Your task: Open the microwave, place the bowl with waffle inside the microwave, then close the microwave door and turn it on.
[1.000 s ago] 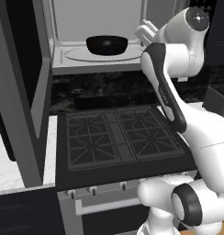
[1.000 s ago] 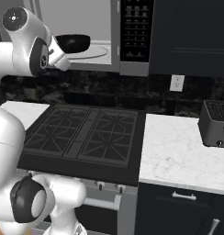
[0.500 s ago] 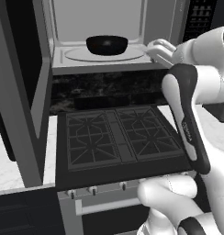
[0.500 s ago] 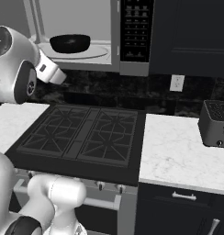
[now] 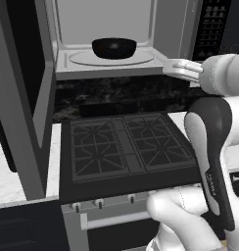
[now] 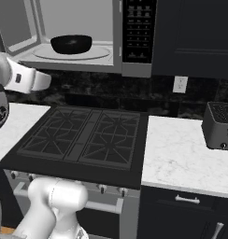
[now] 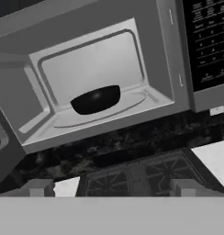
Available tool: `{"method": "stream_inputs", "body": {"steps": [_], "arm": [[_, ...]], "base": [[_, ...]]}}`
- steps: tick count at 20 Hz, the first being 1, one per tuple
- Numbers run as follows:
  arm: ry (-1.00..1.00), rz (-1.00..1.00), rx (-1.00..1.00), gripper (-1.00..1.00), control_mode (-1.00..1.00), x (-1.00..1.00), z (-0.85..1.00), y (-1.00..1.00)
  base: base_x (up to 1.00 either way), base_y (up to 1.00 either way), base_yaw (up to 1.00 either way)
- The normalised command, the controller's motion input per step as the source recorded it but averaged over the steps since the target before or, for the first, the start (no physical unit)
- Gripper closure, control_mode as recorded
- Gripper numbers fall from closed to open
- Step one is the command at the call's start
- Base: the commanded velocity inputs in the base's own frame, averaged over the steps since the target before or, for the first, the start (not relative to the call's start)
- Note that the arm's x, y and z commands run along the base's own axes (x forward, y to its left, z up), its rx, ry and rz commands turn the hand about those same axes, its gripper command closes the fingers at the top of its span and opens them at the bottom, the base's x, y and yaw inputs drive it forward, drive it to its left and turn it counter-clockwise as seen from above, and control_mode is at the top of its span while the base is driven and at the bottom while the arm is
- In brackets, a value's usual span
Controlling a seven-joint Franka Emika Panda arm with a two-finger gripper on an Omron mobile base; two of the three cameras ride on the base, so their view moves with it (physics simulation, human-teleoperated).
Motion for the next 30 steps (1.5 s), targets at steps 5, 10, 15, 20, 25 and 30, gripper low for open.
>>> {"method": "stream_inputs", "body": {"steps": [5, 10, 15, 20, 25, 30], "arm": [[-0.39, 0.01, -0.09, -1.00, -1.00, -0.44, -0.21, 0.01], [-0.09, -0.05, 0.00, -1.00, -1.00, -0.06, -0.03, -0.03], [-0.05, -0.05, -0.01, -1.00, -1.00, -0.06, 0.03, 0.01], [0.00, 0.00, 0.00, -1.00, -1.00, -0.43, 0.00, 0.11], [0.00, 0.00, 0.00, -1.00, -1.00, -0.77, 0.04, 0.16], [-0.01, 0.00, 0.00, -1.00, -1.00, -0.68, 0.00, 0.24]], "base": [[0.00, 0.00, 0.00], [0.00, 0.00, 0.00], [0.00, 0.00, 0.00], [0.00, 0.00, 0.00], [0.00, 0.00, 0.00], [0.00, 0.00, 0.00]]}}
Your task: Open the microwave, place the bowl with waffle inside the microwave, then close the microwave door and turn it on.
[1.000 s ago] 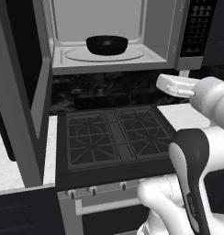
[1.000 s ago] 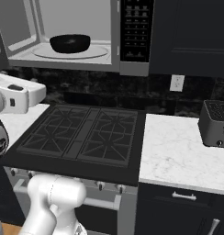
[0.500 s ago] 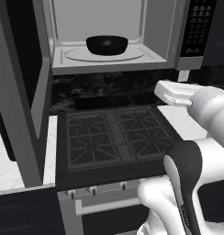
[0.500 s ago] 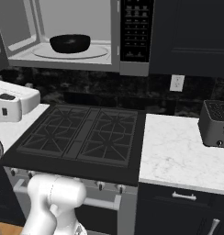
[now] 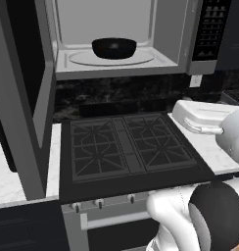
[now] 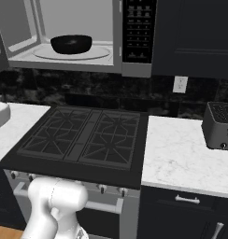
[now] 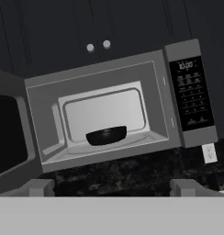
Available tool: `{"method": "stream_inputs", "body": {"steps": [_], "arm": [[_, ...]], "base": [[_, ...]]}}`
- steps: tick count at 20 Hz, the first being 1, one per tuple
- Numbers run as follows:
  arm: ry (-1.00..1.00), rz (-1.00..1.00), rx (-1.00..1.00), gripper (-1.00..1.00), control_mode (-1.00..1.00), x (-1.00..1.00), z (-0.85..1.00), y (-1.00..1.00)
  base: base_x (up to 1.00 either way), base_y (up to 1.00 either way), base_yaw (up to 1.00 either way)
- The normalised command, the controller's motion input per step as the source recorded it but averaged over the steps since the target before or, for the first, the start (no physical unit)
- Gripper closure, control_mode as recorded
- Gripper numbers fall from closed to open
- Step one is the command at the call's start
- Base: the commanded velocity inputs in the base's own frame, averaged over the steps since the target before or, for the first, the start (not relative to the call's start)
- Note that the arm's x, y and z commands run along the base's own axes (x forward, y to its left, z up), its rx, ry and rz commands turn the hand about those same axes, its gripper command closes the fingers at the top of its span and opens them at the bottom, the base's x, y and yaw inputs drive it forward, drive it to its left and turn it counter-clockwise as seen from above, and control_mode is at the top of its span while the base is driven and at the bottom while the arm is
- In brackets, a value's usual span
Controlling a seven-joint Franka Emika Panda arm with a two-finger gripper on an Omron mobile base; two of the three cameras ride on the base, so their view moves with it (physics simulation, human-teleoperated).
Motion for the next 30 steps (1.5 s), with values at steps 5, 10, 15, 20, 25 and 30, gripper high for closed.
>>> {"method": "stream_inputs", "body": {"steps": [5, 10, 15, 20, 25, 30], "arm": [[-0.06, 0.00, 0.00, -1.00, -1.00, -0.58, 0.00, 0.27], [-0.06, 0.00, 0.00, -1.00, -1.00, -0.43, 0.00, 0.30], [-0.01, 0.00, 0.00, -1.00, -1.00, -0.08, 0.00, 0.20], [0.00, 0.00, 0.00, -1.00, -1.00, 0.00, -0.02, 0.21], [-0.03, -0.01, 0.00, -1.00, -1.00, -0.04, 0.00, 0.15], [-0.04, -0.02, 0.00, -1.00, -1.00, -0.25, -0.06, 0.25]], "base": [[0.00, 0.00, 0.00], [0.00, 0.00, 0.00], [0.00, 0.00, 0.00], [0.00, 0.00, 0.00], [0.00, 0.00, 0.00], [0.00, 0.00, 0.00]]}}
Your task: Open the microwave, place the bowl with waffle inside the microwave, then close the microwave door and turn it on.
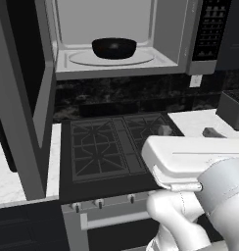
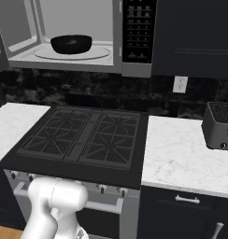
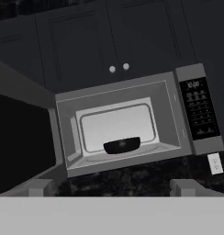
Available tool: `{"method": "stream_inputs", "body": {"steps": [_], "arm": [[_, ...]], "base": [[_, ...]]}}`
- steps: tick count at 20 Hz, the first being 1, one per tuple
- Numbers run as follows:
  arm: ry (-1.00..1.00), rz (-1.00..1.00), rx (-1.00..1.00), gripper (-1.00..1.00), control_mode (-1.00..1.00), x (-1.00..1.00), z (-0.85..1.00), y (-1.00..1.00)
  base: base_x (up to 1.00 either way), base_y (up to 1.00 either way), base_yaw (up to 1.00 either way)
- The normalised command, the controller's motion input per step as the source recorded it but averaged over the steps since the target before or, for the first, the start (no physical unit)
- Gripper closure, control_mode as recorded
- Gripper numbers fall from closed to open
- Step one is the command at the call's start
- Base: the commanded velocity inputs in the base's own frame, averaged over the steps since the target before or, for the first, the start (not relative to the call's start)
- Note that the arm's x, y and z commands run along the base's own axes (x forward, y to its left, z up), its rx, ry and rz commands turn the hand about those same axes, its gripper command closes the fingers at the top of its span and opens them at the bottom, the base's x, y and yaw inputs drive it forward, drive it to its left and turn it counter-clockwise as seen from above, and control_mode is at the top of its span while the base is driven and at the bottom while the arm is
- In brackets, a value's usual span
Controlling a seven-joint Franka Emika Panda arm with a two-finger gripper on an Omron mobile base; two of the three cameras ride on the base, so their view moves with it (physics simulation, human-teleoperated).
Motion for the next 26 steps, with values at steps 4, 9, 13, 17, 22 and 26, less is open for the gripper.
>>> {"method": "stream_inputs", "body": {"steps": [4, 9, 13, 17, 22, 26], "arm": [[-0.11, 0.00, 0.00, -1.00, -1.00, -0.83, -0.03, 0.36], [-0.16, 0.00, -0.05, -1.00, -1.00, -0.74, 0.00, 0.77], [-0.14, -0.04, -0.10, -1.00, -1.00, -0.32, 0.03, 1.00], [-0.20, -0.07, -0.06, -1.00, -1.00, -0.30, 0.29, 0.99], [-0.16, -0.10, -0.09, -1.00, -1.00, -0.20, 0.29, 0.96], [-0.09, -0.12, -0.12, -1.00, -1.00, -0.05, 0.17, 0.93]], "base": [[0.00, 0.00, 0.00], [0.00, 0.00, 0.00], [0.00, 0.00, 0.00], [0.00, 0.00, 0.00], [0.00, 0.00, 0.00], [0.00, 0.00, 0.00]]}}
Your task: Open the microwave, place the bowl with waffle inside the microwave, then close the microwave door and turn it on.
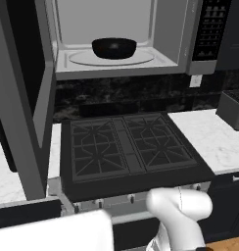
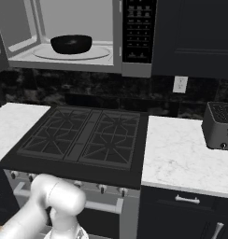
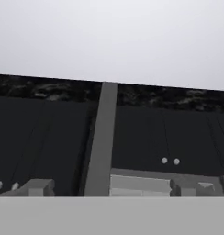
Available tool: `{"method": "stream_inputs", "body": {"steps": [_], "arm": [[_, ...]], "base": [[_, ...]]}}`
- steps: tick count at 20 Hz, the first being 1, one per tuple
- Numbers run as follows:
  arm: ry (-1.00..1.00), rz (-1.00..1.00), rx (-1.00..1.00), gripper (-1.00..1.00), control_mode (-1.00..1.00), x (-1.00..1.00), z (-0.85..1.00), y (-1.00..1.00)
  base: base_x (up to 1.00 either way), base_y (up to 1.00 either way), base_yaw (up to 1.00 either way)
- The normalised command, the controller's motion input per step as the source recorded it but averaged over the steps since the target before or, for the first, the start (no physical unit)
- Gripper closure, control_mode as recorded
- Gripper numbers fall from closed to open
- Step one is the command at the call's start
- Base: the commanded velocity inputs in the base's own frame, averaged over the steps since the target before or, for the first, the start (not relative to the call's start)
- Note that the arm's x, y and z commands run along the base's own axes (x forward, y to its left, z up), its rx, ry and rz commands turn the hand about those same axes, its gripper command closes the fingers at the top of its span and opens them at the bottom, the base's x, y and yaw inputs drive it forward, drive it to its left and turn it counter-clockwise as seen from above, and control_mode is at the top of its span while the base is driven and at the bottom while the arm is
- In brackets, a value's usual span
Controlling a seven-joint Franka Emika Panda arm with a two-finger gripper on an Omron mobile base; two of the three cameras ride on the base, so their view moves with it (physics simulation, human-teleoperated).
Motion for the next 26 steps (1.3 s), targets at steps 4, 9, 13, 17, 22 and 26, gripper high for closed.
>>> {"method": "stream_inputs", "body": {"steps": [4, 9, 13, 17, 22, 26], "arm": [[-0.02, -0.19, -0.16, -1.00, -1.00, 0.09, 0.01, 0.97], [-0.01, -0.30, -0.13, -1.00, -1.00, 0.31, 0.00, 0.67], [0.00, -0.37, -0.09, -1.00, -1.00, 0.54, 0.00, 0.55], [-0.02, -0.40, -0.01, -1.00, -1.00, 0.57, -0.08, 0.10], [0.01, -0.37, 0.00, -1.00, -1.00, 0.80, 0.00, 0.00], [0.00, -0.43, 0.00, -1.00, -1.00, 0.59, 0.00, 0.00]], "base": [[0.00, 0.00, 0.00], [0.00, 0.00, 0.00], [0.00, 0.00, 0.00], [0.00, 0.00, 0.00], [0.00, 0.00, 0.00], [0.00, 0.00, 0.00]]}}
